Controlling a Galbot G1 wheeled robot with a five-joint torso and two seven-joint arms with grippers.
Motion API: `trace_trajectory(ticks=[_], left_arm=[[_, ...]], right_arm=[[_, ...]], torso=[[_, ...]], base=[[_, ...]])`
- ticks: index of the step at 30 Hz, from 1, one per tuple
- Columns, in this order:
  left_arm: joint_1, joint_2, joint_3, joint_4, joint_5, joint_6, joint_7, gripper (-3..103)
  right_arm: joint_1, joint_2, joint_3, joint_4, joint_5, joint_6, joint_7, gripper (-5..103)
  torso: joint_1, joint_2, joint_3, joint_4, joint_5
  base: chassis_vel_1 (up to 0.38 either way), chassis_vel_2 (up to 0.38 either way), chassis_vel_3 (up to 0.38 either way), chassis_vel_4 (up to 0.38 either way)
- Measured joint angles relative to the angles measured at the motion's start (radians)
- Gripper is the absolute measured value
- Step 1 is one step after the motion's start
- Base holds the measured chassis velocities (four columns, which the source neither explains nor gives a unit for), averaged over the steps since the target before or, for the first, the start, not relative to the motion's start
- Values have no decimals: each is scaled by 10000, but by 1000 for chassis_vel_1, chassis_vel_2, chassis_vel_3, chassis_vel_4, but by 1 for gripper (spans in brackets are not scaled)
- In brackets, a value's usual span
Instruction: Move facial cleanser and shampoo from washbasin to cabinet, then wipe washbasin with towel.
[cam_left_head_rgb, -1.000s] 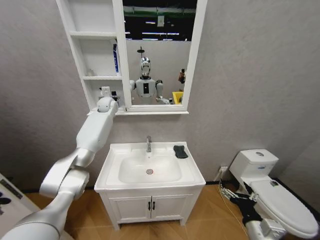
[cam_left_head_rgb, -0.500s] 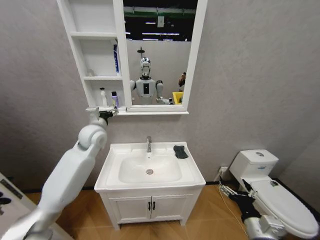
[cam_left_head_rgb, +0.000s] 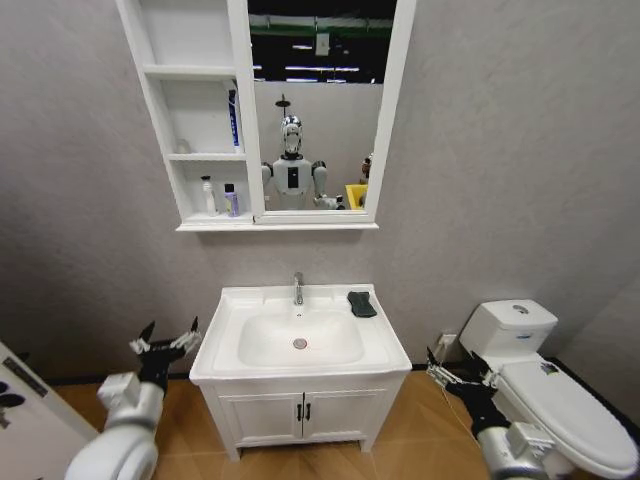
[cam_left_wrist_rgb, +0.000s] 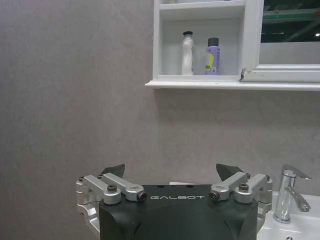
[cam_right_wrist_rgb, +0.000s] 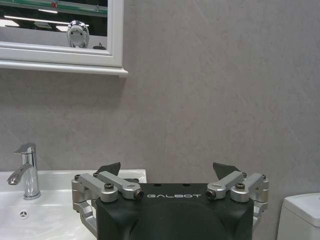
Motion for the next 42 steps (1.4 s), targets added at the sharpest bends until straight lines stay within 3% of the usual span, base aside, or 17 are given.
trace_trajectory(ticks=[3,7,31,42], left_arm=[[498,-436,-153,-140,577,-330,364,100],[904,-704,-363,-145,897,-517,418,100],[774,-658,-309,-15,839,-501,357,100],[754,-648,-300,-2,827,-489,343,100]], right_arm=[[-91,-35,3,24,5,-6,-87,100],[-229,-67,31,88,61,1,-124,100],[-420,-44,349,224,110,207,-773,100],[-443,-1,291,222,65,167,-777,100]], torso=[[2,-1,1,-1,1],[2,-2,2,1,-2],[2,-2,2,1,-3],[5,-3,4,1,-5]], base=[[0,0,0,0],[0,0,0,0],[0,0,0,0],[-135,134,146,-139]])
